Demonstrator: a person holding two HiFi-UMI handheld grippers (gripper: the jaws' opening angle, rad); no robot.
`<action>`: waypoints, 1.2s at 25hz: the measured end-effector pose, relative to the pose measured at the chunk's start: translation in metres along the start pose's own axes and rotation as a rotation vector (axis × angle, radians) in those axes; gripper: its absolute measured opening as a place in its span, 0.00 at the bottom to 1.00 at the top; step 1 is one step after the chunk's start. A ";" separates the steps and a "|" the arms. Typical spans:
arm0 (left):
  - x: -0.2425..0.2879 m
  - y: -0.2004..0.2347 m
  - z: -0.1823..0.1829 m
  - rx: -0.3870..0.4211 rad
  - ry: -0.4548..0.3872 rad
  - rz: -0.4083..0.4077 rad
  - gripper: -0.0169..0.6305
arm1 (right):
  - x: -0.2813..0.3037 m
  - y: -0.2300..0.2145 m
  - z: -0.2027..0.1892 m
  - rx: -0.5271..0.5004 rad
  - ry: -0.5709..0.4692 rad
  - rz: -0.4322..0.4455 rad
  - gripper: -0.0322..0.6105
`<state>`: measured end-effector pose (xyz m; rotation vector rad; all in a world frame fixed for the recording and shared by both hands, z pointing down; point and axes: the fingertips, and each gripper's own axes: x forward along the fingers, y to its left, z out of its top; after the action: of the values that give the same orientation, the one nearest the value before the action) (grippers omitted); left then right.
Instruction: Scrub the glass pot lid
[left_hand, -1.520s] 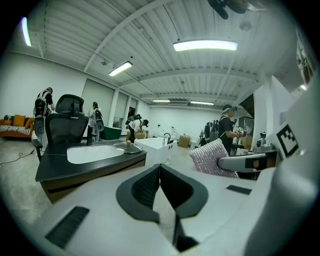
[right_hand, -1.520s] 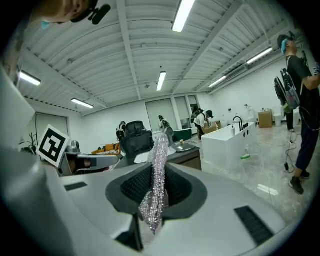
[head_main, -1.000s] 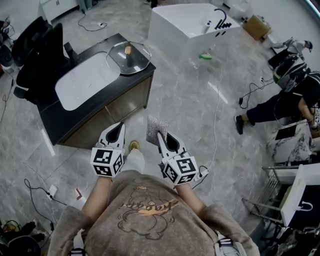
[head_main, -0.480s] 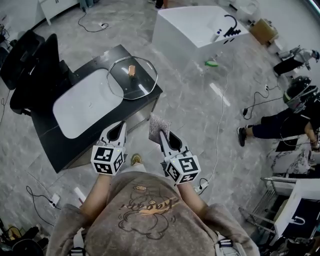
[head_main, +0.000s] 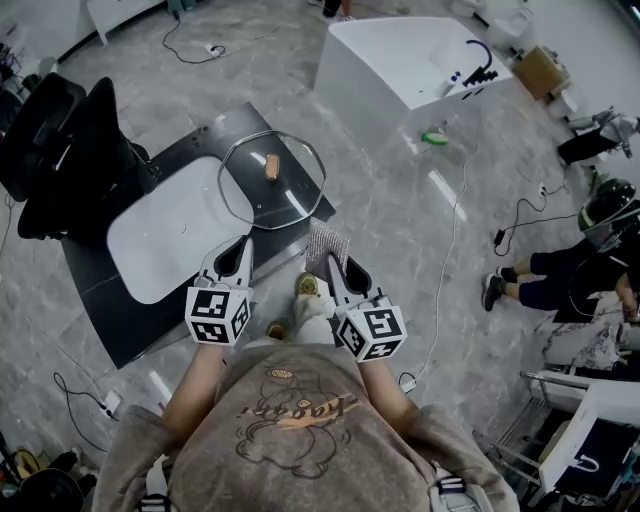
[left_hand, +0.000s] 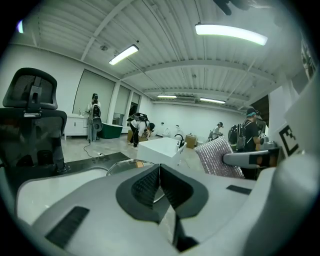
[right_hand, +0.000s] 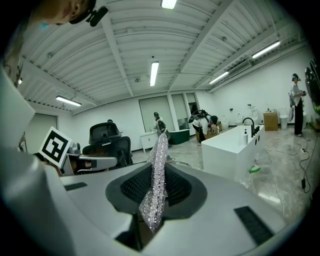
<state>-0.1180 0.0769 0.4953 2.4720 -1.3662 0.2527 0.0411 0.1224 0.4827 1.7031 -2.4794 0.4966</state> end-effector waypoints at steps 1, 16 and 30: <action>0.008 0.003 0.003 0.005 -0.002 0.001 0.05 | 0.009 -0.005 0.003 -0.003 -0.002 0.005 0.17; 0.135 0.036 0.050 0.005 0.012 0.086 0.07 | 0.139 -0.084 0.065 -0.044 0.029 0.169 0.17; 0.214 0.068 -0.004 0.016 0.320 0.213 0.51 | 0.195 -0.111 0.068 -0.033 0.093 0.260 0.17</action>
<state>-0.0616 -0.1259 0.5744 2.1764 -1.4843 0.6774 0.0778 -0.1094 0.4920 1.3198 -2.6376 0.5394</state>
